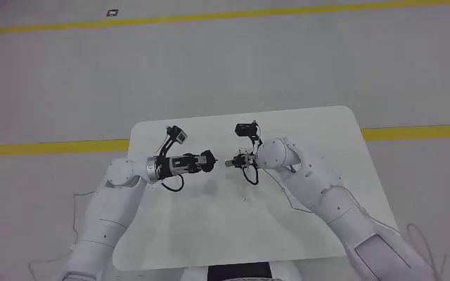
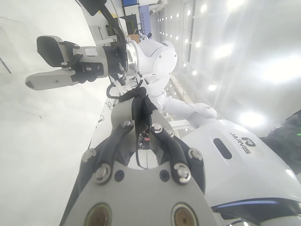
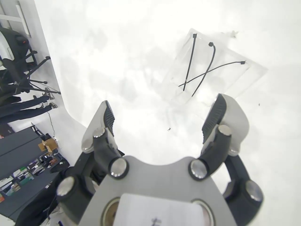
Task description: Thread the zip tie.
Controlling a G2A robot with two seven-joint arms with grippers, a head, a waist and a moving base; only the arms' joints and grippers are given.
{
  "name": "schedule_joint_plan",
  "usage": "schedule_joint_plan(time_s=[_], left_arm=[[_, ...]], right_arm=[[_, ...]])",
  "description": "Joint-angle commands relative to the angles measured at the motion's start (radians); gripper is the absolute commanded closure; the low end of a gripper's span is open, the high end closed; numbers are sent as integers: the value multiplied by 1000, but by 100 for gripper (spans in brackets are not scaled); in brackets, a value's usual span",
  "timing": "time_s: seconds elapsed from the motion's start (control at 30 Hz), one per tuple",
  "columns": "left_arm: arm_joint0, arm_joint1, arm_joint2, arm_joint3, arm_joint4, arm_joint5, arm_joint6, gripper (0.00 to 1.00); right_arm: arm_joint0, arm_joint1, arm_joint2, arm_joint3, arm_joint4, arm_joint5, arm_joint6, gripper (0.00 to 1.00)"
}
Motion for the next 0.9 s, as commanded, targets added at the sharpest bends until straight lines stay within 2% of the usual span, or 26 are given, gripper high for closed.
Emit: schedule_joint_plan(time_s=[0.0,0.2,0.47,0.73,0.87], left_arm=[[0,0,0,0,0,0,0,100],[0,0,0,0,0,0,0,100],[0,0,0,0,0,0,0,100],[0,0,0,0,0,0,0,100],[0,0,0,0,0,0,0,100]], right_arm=[[0,1,-1,-1,1,0,-1,0],[-10,1,-1,3,-1,-5,-19,0],[37,-27,-21,59,0,0,15,0],[37,-27,-21,59,0,0,15,0],[25,-27,-15,76,-6,0,-22,0]])
